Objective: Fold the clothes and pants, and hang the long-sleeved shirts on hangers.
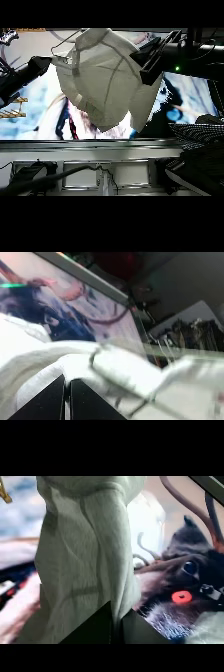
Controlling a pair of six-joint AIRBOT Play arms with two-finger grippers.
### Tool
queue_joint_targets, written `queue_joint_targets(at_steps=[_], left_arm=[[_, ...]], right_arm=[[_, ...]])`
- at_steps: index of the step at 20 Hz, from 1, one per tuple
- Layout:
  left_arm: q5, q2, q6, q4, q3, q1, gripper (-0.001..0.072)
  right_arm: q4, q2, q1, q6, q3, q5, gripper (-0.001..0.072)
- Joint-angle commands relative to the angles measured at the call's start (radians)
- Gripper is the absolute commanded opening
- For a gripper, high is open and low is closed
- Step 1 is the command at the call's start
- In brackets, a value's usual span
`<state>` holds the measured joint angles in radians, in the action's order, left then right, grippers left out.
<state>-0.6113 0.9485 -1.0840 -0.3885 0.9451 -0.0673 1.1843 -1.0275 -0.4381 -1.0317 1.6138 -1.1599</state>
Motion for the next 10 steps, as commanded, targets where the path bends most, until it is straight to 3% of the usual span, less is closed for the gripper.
queue_joint_targets(at_steps=[1,4,10], left_arm=[[-0.034,0.039,0.000,0.001,0.061,-0.024,0.0010],[-0.122,0.125,0.000,0.000,0.166,-0.024,0.0012],[-0.191,0.268,-0.051,0.001,0.259,-0.024,0.0012]], right_arm=[[0.157,0.001,-0.065,0.035,0.000,-0.018,0.0026],[0.260,0.001,-0.112,0.043,0.001,-0.019,0.0026],[0.291,0.001,-0.124,0.085,0.001,-0.018,0.0026]])
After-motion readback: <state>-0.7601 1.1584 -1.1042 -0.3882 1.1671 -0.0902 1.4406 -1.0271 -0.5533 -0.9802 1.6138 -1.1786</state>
